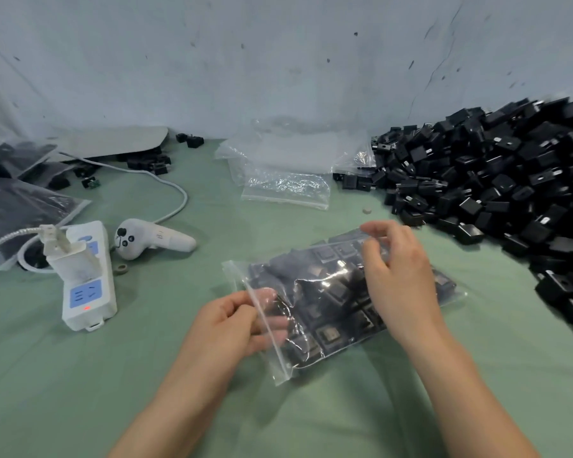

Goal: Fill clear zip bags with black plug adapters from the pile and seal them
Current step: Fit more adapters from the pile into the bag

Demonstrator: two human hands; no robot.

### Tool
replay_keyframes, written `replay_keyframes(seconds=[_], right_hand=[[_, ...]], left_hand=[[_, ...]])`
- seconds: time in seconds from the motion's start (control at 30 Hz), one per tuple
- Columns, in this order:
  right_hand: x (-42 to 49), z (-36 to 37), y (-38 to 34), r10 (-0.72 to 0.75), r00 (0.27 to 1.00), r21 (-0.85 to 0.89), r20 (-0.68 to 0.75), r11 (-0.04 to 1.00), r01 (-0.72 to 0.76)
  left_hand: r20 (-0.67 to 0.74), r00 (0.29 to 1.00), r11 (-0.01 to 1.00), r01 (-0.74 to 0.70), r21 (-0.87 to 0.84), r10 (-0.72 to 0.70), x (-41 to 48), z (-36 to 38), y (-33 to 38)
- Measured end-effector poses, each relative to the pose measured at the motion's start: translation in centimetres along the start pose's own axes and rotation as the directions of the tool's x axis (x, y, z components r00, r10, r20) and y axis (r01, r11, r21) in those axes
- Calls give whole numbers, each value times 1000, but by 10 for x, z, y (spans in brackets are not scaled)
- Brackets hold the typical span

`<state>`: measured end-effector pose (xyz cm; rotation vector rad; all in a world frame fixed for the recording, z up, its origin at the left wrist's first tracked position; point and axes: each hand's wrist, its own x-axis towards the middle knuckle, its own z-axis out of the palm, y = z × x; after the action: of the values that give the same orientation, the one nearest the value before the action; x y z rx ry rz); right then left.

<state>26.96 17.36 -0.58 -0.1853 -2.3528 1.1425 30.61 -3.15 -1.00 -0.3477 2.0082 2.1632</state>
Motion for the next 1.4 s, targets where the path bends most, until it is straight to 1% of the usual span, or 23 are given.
replay_keyframes(seconds=[0.07, 0.17, 0.23, 0.3, 0.37, 0.43, 0.5, 0.53, 0.57, 0.63, 0.7, 0.77, 0.8, 0.83, 0.87, 0.93, 0.97, 1.03, 1.1, 1.13, 1.23, 1.3, 1.4], right_hand=[[0, 1, 1, -10, 1000, -5, 11, 1000, 10], [0, 1, 3, -12, 1000, 8, 9, 1000, 12], [0, 1, 6, -5, 1000, 4, -12, 1000, 5], [1, -1, 7, -2, 999, -2, -52, 1000, 2], [2, -3, 9, 0, 995, 8, -98, 1000, 1], [2, -7, 12, 24, 991, 39, -130, 999, -19], [3, -12, 16, 87, 984, 106, -157, 992, -71], [3, -15, 19, 128, 977, 149, -170, 983, -103], [4, -18, 22, 178, 966, 201, -187, 970, -140], [9, -27, 30, 322, 922, 344, -214, 909, -237], [16, -36, 39, 503, 840, 515, -205, 785, -344], [24, -44, 47, 650, 740, 646, -177, 644, -411], [29, -48, 52, 698, 697, 694, -162, 583, -422], [34, -53, 56, 735, 662, 732, -146, 531, -428], [39, -58, 60, 765, 633, 762, -119, 479, -435], [48, -68, 68, 802, 597, 814, -25, 363, -453], [51, -74, 71, 808, 589, 831, 24, 311, -461], [57, -82, 79, 813, 573, 856, 98, 226, -466], [65, -85, 85, 811, 572, 856, 122, 206, -474], [69, -84, 87, 810, 578, 850, 105, 228, -475], [77, -75, 89, 777, 629, 782, -10, 398, -480], [80, -69, 90, 742, 669, 775, -38, 444, -449], [82, -68, 91, 739, 673, 775, -33, 444, -450]], left_hand=[[-2, 999, 991, -32, 128, 32, 1, -6, -2], [66, 994, 921, -106, 376, 87, 1, -4, -6], [140, 984, 883, -158, 442, 106, 1, 3, -5], [158, 981, 896, -167, 411, 111, 0, 5, 0], [62, 994, 945, -108, 307, 94, -1, -5, 3], [-104, 984, 962, -117, 246, 146, 0, -27, 3], [-262, 921, 937, -213, 278, 287, -1, -44, 7], [-298, 879, 910, -280, 306, 371, -4, -43, 12], [-286, 846, 874, -354, 332, 451, -7, -33, 18], [-139, 807, 785, -493, 374, 573, -10, 6, 29], [64, 773, 678, -590, 438, 631, -6, 62, 34], [254, 705, 514, -674, 530, 662, 11, 120, 37], [332, 682, 436, -694, 572, 651, 25, 146, 38], [396, 688, 388, -693, 608, 608, 41, 171, 39], [445, 716, 359, -672, 647, 537, 60, 193, 39], [517, 770, 289, -626, 724, 373, 96, 229, 41], [537, 782, 234, -613, 755, 316, 114, 242, 41], [555, 786, 125, -601, 789, 273, 151, 262, 43], [555, 798, 93, -587, 804, 235, 181, 275, 45], [556, 804, 100, -583, 806, 208, 193, 280, 45], [580, 796, 89, -599, 796, 171, 215, 292, 38], [576, 787, 43, -598, 801, 222, 221, 296, 29], [544, 776, -59, -557, 828, 318, 222, 300, 15]])
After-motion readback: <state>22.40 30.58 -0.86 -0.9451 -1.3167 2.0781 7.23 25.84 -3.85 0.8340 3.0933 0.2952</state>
